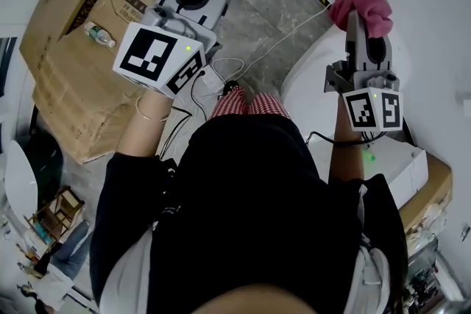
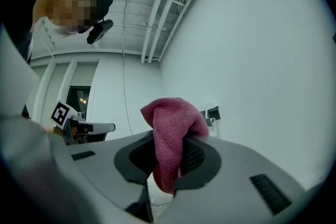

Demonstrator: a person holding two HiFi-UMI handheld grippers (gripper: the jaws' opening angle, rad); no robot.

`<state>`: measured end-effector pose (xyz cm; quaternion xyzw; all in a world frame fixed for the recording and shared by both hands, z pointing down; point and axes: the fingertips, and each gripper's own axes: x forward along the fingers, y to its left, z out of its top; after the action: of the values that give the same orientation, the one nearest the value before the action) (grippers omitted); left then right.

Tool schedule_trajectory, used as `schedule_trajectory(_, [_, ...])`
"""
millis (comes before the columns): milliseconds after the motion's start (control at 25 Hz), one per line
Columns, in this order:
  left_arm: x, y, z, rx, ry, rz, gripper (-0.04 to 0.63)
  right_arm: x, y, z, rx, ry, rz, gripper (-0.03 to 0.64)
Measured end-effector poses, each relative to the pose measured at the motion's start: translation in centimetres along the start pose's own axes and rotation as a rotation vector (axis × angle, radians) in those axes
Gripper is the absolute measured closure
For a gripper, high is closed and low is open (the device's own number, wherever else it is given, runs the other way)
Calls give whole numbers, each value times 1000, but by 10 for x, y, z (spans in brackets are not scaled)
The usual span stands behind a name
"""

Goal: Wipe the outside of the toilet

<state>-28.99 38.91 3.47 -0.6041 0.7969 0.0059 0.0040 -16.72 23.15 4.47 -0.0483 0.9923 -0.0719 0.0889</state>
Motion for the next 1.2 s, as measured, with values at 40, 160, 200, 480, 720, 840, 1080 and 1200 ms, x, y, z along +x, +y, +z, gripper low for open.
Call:
schedule_trajectory(40, [5,2,-2,-4,2,-9,589,2,-1,-1,2,-1,-9,543])
schedule_trajectory(160, [25,-2,-4,1,19,-51,589,1,-13,-1,0,0,-39,543])
schedule_trajectory(200, [34,-5,-4,7,22,-68,589,0,-20,1,-2,-3,-52,543])
schedule_trajectory(480, [119,-21,0,22,26,-189,589,-9,-110,9,3,-43,-229,543])
schedule_trajectory(720, [205,-42,-1,11,12,-285,589,-20,-189,16,-11,-83,-339,543])
schedule_trajectory(840, [237,-66,0,28,18,-339,589,-33,-214,23,-4,-99,-370,543])
schedule_trajectory(1080, [284,-105,1,29,25,-467,589,-52,-233,28,17,-133,-438,543])
schedule_trajectory(1200, [301,-119,3,43,15,-530,589,-56,-241,31,10,-151,-480,543])
